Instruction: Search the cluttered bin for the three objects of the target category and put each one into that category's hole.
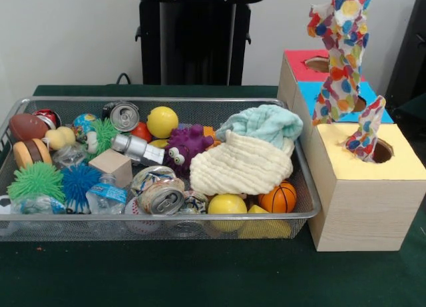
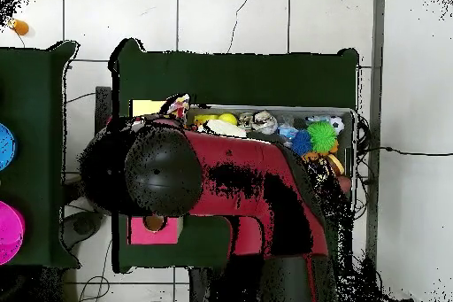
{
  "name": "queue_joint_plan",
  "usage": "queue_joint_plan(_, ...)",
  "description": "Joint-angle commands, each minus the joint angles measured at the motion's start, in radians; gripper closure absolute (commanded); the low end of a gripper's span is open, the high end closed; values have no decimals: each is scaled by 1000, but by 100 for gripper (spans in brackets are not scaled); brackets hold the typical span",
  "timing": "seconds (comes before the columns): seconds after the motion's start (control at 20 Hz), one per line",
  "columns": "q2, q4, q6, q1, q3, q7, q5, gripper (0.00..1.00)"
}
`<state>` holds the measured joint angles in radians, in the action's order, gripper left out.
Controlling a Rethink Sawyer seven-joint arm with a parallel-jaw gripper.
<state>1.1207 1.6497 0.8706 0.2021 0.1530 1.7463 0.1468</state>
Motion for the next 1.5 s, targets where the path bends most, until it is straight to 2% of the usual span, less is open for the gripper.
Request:
queue_joint_plan(0.05,-60,59,-85,-80,-97,298,-111,100)
queue_joint_plan(0.4,-145,85,-181,-125,-163,245,-177,100)
queue_joint_plan(0.6,-203,91,-282,-147,-215,242,-229,100)
queue_joint_plan(0.7,-204,107,-304,-136,-210,215,-216,100)
queue_joint_plan(0.85,-188,124,-286,-129,-203,207,-172,100)
queue_joint_plan(1.0,-177,116,-254,-153,-209,262,-110,100)
queue_joint_plan(1.3,-224,-18,-144,-275,-261,389,-63,100)
queue_joint_plan(1.5,-255,-82,-95,-334,-308,429,-43,100)
